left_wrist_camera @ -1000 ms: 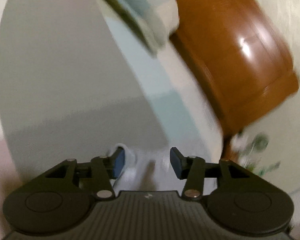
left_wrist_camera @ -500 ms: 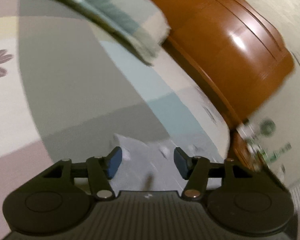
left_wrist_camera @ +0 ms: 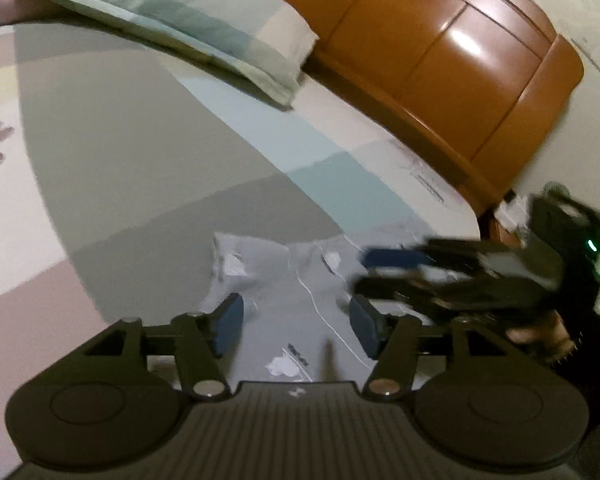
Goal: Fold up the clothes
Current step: 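Press both open grippers onto the grey top and smooth it flat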
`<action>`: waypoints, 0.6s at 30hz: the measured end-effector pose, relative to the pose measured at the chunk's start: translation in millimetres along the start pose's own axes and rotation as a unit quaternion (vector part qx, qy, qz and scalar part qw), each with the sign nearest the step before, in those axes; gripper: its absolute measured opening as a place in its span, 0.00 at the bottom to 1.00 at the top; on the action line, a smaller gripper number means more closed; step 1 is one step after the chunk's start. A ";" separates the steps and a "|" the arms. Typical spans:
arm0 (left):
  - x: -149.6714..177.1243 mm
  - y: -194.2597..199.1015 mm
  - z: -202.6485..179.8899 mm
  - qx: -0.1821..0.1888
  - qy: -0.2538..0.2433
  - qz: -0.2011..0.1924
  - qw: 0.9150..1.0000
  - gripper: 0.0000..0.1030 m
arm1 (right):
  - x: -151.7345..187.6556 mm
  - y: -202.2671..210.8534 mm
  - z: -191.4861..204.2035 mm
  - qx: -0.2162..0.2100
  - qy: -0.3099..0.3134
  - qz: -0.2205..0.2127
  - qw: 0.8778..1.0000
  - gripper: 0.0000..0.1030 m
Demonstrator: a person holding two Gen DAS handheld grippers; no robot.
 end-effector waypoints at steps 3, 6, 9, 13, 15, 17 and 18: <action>4.1 -7.1 14.2 -0.026 0.011 0.004 1.000 0.52 | 7.9 -22.9 -5.7 0.025 0.014 0.014 0.999 0.56; -5.1 6.8 12.7 -0.033 0.023 -0.008 0.999 0.52 | 5.3 -12.2 1.4 0.037 0.021 0.012 0.999 0.56; -7.6 36.0 -2.6 -0.033 0.001 -0.019 0.999 0.58 | 8.5 11.3 13.8 0.029 0.012 0.012 0.999 0.58; 21.0 61.8 -20.5 -0.044 0.000 0.001 0.999 0.63 | 23.9 30.8 37.5 0.008 0.023 0.031 0.999 0.59; 46.0 69.1 -14.5 -0.074 0.031 0.025 0.996 0.63 | 32.0 32.4 44.3 0.016 0.025 0.047 0.998 0.59; 60.1 79.5 -10.6 -0.087 0.047 0.010 0.995 0.66 | 34.2 37.4 47.7 0.024 0.022 0.051 0.998 0.60; 61.8 83.4 -12.9 -0.092 0.055 0.010 0.994 0.66 | 32.8 42.1 50.6 0.024 0.022 0.049 0.998 0.60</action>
Point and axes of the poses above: each gripper's, at about its wrist camera, not at the fingertips, and y roughly against the way its jaws point, z to its left, x to its underside, the point moved 3 cm from there along -y, roughly the way its jaws point, and after that the axes turned 14 degrees about -z, right-handed, at the moved point
